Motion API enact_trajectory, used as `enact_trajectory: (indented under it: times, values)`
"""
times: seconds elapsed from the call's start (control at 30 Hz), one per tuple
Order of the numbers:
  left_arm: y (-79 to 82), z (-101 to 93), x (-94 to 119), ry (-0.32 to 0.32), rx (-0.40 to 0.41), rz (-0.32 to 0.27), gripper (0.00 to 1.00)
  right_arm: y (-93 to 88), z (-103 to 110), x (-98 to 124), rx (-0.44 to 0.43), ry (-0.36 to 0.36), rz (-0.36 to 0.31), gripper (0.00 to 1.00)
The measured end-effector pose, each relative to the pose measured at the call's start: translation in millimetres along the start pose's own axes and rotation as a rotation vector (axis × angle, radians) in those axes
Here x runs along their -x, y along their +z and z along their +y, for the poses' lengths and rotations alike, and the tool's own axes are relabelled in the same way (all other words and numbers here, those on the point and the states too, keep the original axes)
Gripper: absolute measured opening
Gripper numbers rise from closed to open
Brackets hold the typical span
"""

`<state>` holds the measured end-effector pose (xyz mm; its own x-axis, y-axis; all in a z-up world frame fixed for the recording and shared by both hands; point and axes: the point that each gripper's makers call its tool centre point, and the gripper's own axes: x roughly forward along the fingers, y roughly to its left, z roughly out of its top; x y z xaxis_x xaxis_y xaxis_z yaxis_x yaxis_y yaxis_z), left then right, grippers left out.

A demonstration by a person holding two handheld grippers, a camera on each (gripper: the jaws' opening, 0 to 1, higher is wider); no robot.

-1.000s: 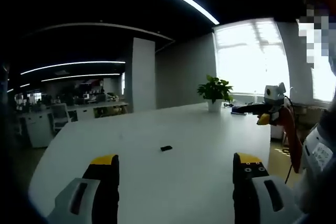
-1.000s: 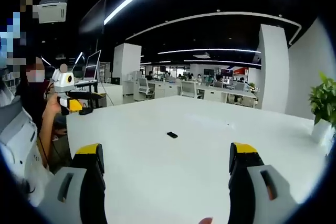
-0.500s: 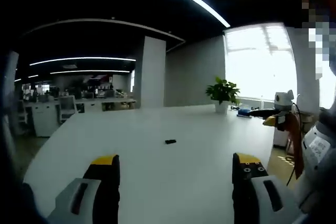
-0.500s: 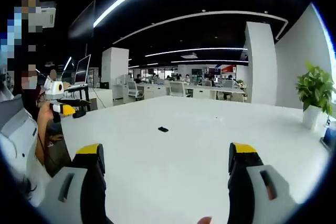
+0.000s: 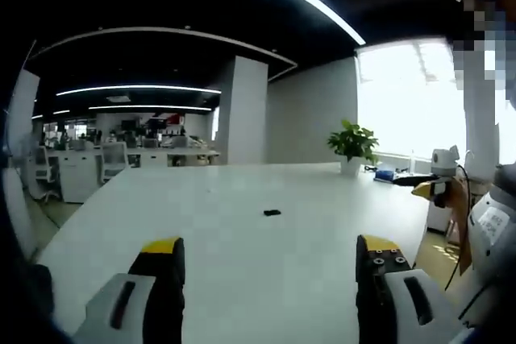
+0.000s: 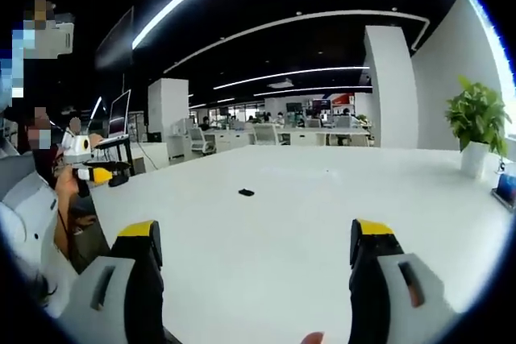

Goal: Snap the two parts of the plastic buckle together until the buckle closes and remains connected.

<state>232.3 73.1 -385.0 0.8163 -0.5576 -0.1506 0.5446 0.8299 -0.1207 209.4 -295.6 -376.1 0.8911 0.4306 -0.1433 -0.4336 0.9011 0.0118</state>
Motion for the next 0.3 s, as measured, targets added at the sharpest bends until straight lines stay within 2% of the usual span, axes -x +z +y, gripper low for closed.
enact_trajectory:
  times: [0.3]
  values:
    - [-4.9, 1.4, -0.6, 0.007, 0.003, 0.011, 0.88, -0.7, 2.8, -3.9, 0.010, 0.018, 0.008, 0.98]
